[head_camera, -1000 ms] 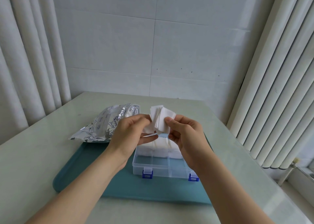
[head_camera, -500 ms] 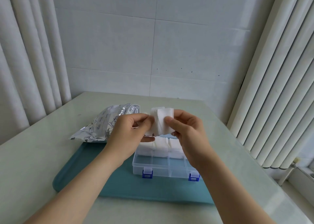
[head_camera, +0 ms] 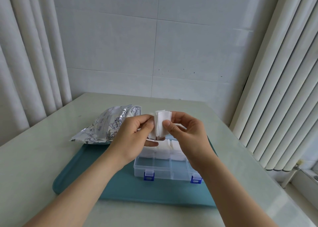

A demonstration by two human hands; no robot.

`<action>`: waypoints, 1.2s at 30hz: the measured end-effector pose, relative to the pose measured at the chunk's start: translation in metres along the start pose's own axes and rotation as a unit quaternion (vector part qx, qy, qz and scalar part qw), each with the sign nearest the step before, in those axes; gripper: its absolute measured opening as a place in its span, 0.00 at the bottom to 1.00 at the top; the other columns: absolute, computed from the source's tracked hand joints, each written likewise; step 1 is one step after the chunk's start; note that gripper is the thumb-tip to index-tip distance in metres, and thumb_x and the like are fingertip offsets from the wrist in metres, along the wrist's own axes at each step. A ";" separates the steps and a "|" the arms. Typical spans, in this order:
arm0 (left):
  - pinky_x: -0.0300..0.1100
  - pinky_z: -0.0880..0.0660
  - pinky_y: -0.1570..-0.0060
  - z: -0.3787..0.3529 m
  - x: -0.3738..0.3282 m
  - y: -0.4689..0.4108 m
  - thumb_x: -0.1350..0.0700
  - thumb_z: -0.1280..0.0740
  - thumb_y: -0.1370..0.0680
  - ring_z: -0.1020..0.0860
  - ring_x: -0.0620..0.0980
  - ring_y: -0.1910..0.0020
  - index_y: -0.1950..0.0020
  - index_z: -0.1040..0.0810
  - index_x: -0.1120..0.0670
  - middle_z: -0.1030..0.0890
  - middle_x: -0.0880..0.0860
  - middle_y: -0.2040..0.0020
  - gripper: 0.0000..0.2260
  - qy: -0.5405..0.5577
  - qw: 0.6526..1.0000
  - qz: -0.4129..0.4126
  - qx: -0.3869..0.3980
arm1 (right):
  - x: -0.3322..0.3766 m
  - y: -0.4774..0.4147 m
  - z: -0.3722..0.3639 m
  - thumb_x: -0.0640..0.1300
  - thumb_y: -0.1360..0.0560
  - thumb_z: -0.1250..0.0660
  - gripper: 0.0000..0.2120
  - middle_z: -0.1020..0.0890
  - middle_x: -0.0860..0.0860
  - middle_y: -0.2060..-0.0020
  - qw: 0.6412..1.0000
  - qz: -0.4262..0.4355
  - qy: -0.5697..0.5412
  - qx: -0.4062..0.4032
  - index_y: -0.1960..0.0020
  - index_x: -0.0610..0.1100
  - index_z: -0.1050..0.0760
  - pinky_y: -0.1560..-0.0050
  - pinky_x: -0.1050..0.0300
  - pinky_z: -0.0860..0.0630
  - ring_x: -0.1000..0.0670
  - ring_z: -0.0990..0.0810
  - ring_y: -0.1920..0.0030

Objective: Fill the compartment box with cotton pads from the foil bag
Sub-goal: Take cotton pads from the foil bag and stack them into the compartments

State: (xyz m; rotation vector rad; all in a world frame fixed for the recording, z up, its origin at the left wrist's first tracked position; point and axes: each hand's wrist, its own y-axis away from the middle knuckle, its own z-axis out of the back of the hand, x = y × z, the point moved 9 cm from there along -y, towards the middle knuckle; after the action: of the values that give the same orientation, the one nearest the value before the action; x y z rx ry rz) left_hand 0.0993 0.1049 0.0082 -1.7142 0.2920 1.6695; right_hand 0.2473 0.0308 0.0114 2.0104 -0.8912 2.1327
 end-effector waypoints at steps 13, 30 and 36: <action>0.52 0.14 0.54 0.010 0.005 -0.005 0.58 0.39 0.12 0.12 0.58 0.51 0.48 0.13 0.57 0.15 0.62 0.50 0.14 -0.040 0.999 -0.012 -0.022 | -0.015 -0.003 -0.005 0.41 0.21 0.25 0.14 0.13 0.41 0.45 0.996 -0.052 -0.042 0.055 0.36 0.48 0.16 0.46 0.52 0.23 0.45 0.15 0.47; 0.56 0.14 0.53 -0.004 0.006 0.001 0.50 0.33 0.15 0.12 0.60 0.51 0.41 0.14 0.55 0.12 0.59 0.48 0.12 0.033 0.999 0.042 0.004 | -0.010 0.003 -0.003 0.39 0.20 0.28 0.06 0.12 0.43 0.51 0.998 -0.042 -0.033 -0.030 0.43 0.42 0.16 0.45 0.41 0.18 0.45 0.15 0.53; 0.54 0.14 0.49 0.024 0.028 -0.003 0.53 0.30 0.17 0.14 0.62 0.44 0.49 0.13 0.58 0.15 0.65 0.46 0.10 0.125 0.977 0.102 -0.139 | -0.004 0.007 -0.008 0.37 0.22 0.28 0.16 0.12 0.47 0.55 0.998 -0.066 0.025 0.007 0.37 0.49 0.21 0.48 0.52 0.19 0.47 0.13 0.54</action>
State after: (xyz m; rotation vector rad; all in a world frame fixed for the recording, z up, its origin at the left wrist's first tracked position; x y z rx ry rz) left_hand 0.0865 0.1302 -0.0150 -2.1745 0.3758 1.7008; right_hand 0.2376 0.0296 0.0052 1.9552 -0.7181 2.1131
